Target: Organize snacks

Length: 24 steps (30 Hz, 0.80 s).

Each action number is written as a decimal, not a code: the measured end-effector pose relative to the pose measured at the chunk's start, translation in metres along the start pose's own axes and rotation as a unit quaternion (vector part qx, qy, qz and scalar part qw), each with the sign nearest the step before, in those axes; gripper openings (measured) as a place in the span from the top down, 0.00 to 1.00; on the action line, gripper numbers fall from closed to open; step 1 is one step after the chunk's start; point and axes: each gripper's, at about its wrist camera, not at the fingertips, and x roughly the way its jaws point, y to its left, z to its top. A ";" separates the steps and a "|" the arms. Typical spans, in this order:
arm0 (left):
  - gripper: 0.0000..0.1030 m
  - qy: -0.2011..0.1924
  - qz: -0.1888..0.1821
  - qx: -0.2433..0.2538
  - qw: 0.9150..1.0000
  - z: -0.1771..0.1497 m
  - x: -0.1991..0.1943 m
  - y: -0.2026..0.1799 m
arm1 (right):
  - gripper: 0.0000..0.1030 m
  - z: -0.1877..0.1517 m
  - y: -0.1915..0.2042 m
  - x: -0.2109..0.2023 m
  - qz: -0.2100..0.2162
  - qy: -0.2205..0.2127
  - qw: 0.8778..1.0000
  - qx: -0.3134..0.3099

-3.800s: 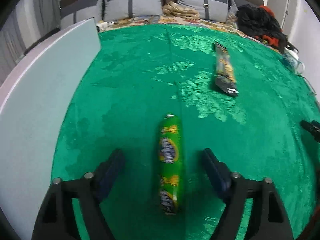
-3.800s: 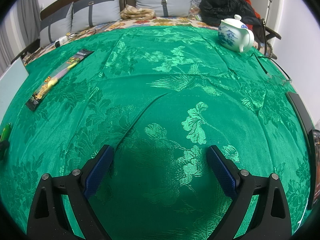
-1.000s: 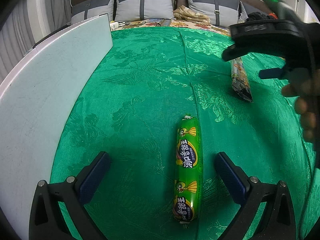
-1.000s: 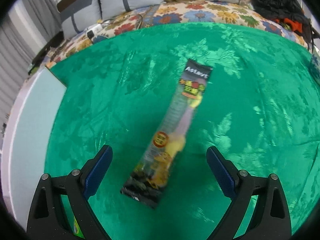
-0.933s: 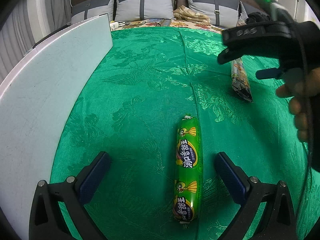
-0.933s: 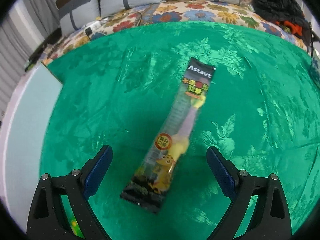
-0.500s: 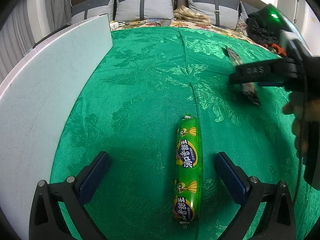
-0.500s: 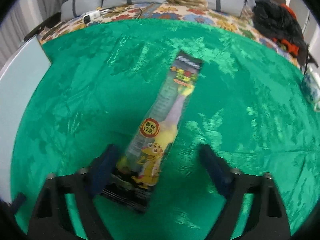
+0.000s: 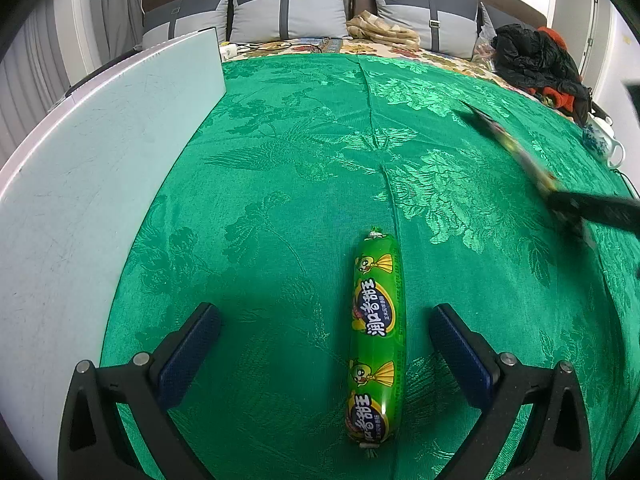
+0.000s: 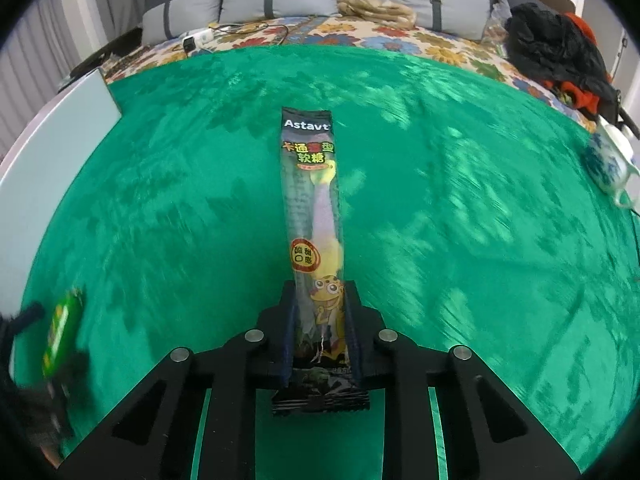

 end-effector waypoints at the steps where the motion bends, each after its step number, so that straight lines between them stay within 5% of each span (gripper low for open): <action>1: 0.00 0.000 0.000 0.000 1.000 -0.001 -0.001 0.000 | 0.78 -0.005 -0.005 -0.004 0.001 0.000 1.000 0.001; 11: 0.00 0.000 0.000 0.000 1.000 0.000 0.000 0.000 | 0.77 -0.089 -0.017 -0.055 0.001 -0.031 0.999 -0.010; 14: 0.00 0.000 0.000 0.000 1.000 0.000 0.000 0.000 | 0.59 -0.101 -0.007 -0.059 -0.014 -0.051 0.998 -0.033; 15: 0.00 0.000 0.000 0.000 1.000 0.000 -0.001 0.000 | 0.36 -0.101 -0.002 -0.057 -0.015 -0.053 0.998 -0.042; 16: 0.00 0.000 0.000 0.000 1.000 0.000 0.000 0.000 | 0.27 -0.102 0.002 -0.054 -0.015 -0.054 0.997 -0.050; 24: 0.00 0.000 0.000 0.000 1.000 0.000 0.000 0.000 | 0.13 -0.100 0.002 -0.045 -0.022 -0.056 0.998 -0.035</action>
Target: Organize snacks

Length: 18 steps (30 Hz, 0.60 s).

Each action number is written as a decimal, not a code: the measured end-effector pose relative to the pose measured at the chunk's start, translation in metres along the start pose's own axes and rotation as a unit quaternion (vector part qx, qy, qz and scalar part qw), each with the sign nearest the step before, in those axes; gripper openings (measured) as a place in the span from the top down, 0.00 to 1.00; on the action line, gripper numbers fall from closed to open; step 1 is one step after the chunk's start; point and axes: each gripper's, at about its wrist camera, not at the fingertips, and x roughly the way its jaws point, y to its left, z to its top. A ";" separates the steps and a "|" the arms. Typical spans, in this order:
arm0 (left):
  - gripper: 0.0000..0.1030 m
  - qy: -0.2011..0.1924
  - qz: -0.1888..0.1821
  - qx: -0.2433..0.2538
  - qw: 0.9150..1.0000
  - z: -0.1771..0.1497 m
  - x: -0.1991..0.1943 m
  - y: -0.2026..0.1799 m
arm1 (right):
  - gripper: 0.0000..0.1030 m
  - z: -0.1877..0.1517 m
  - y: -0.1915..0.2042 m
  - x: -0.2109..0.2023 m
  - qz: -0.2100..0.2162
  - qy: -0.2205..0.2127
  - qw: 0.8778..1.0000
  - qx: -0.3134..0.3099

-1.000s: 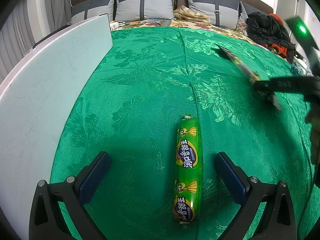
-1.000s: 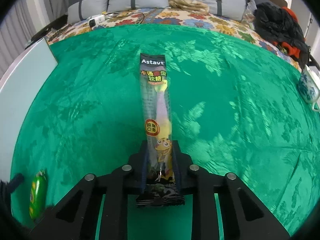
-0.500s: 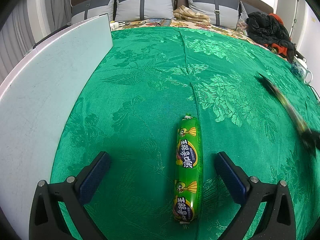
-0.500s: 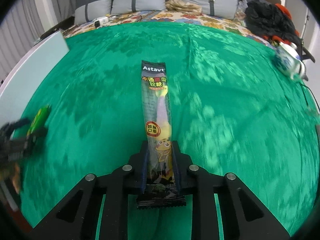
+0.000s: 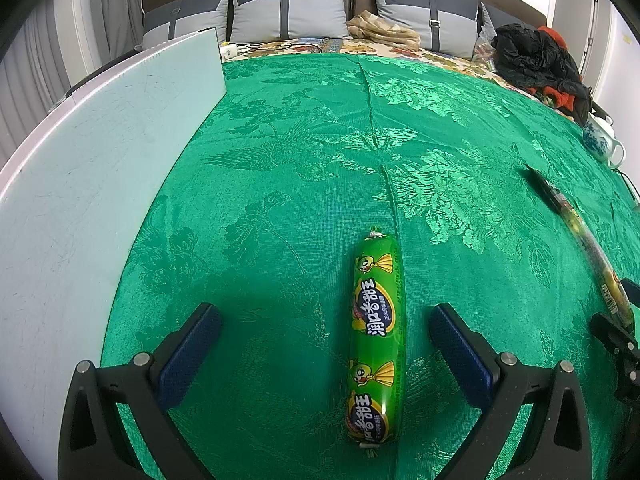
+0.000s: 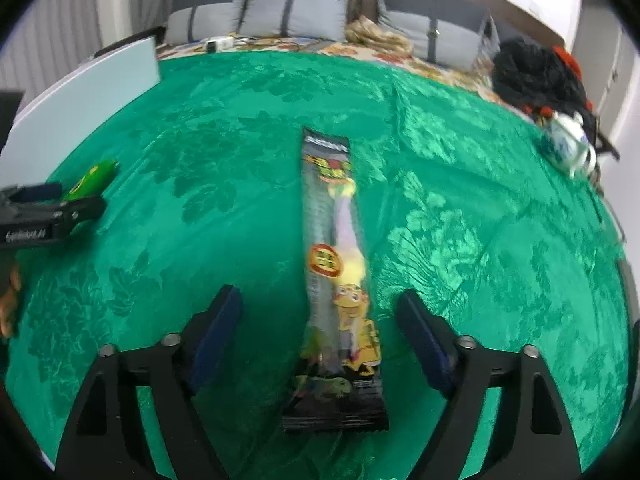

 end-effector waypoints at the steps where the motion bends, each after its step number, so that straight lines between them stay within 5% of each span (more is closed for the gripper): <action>1: 0.00 0.000 0.000 0.000 1.000 0.000 0.000 0.000 | 0.10 0.001 -0.006 0.003 0.012 0.006 1.000 0.017; 18: 0.00 0.000 0.000 0.000 1.000 0.000 0.000 0.000 | 0.09 -0.002 -0.008 0.004 0.014 0.007 1.000 0.023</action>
